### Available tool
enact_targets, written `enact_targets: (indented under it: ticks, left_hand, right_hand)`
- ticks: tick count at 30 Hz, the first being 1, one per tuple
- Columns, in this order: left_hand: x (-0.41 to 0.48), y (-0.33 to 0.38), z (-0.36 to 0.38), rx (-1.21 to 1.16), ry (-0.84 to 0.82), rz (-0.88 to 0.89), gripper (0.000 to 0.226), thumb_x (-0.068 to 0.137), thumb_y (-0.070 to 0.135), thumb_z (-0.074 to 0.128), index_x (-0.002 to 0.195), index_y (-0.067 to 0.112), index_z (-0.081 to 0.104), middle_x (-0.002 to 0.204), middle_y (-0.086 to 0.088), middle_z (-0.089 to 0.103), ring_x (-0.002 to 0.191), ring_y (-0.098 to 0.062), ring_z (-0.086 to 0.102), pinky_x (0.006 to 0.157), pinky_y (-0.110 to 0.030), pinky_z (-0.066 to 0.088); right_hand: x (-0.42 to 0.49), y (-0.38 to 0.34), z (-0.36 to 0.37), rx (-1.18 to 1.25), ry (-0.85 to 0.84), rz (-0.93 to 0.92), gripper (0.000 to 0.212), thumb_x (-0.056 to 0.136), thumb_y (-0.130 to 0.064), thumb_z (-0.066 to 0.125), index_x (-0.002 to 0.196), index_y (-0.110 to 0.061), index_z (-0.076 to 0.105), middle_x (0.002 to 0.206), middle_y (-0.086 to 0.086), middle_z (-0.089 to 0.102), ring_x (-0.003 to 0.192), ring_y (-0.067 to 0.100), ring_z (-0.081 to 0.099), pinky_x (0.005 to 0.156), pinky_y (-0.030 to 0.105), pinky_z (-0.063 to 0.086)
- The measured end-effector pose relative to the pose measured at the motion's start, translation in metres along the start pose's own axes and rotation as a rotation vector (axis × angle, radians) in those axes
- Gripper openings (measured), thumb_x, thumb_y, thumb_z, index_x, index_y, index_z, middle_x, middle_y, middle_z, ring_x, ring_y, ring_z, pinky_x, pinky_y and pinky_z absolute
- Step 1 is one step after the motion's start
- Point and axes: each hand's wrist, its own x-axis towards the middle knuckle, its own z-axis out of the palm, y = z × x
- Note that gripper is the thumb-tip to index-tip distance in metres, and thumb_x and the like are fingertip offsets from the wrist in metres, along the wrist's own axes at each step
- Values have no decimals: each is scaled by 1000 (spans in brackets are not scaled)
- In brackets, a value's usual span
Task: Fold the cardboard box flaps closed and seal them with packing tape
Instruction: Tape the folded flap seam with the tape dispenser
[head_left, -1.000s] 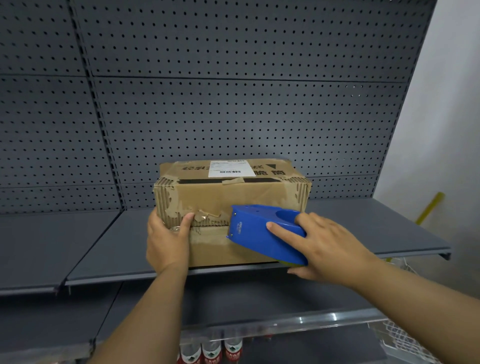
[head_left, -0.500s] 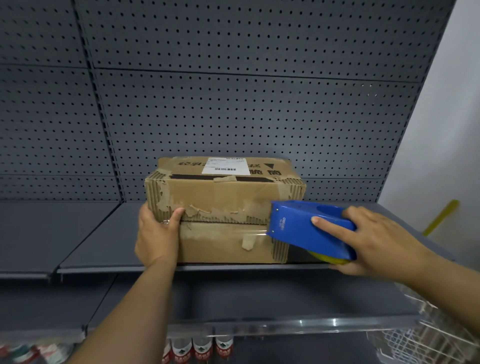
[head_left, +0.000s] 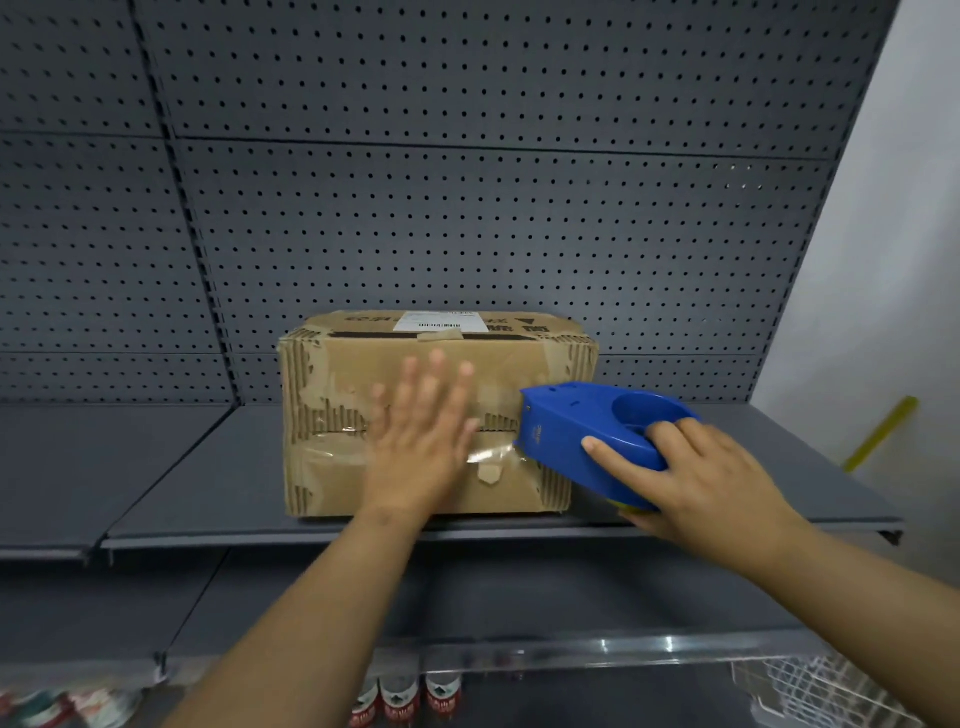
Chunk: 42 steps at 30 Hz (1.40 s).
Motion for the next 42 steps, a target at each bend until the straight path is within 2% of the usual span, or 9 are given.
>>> enact_targets:
  ticks: [3,6,8,12,18,22,34,37,42]
  left_hand:
    - [6,13,19,68,41,181,55,97,47,23,148,32,11,158,5,-14,145,-16,-9,117,-40,-1]
    - [1,12,31,75,63,245,54,95,51,26,146,34,19,158,6,-10,146,-18,-5,116,-43,2]
    - [0,10,34,64,82,241,53,95,50,27,145,35,21,158,7,-7,146,-18,-4,115,-43,5]
    - [1,12,35,68,93,246,54,95,50,25,147,36,16,158,8,-7,146,-17,-6,114,-43,3]
    - [2,11,34,66,57,216,54,96,50,16,147,37,5,158,9,-12,145,-16,-10,115,-41,-3]
    - [3,11,33,65,56,218,53,97,50,14,147,37,3,157,9,-13,145,-15,-12,116,-40,-6]
    - [2,17,27,61,1,190,53,96,52,7,146,39,-2,156,11,-16,144,-13,-13,116,-40,-7]
    - [1,17,29,69,17,206,53,96,52,10,147,38,0,157,10,-14,145,-14,-11,116,-41,-7]
    - [-5,16,34,123,123,241,57,94,51,30,147,35,16,159,5,-3,146,-18,-2,116,-43,-1]
  right_hand:
    - [1,0,-3,3,-29,8,88,49,-43,84,126,-24,46,77,13,59,60,27,55,56,36,51]
    - [-1,4,-2,4,-85,-1,98,43,-51,84,129,-26,44,80,11,56,63,26,54,58,34,51]
    - [-5,9,-1,11,-121,-12,103,40,-48,85,131,-26,41,81,11,57,63,25,56,58,32,51]
    - [-15,22,2,27,-159,-43,106,37,-35,86,132,-25,39,79,10,60,62,25,58,56,29,50]
    - [-27,46,10,63,-174,-4,105,43,-43,85,135,-26,37,80,13,59,64,28,59,57,32,51]
    - [-49,74,13,83,-192,21,110,48,-47,83,138,-28,24,82,16,57,65,31,59,57,35,52]
    - [-77,114,21,166,-257,48,109,48,-49,83,138,-29,24,81,16,58,64,31,60,56,35,54]
    - [-73,108,23,147,-280,33,108,49,-48,83,139,-28,26,81,14,57,64,28,58,55,35,53]
    - [-50,90,20,69,-279,-3,98,47,-48,83,133,-25,41,78,11,56,62,26,56,54,32,50]
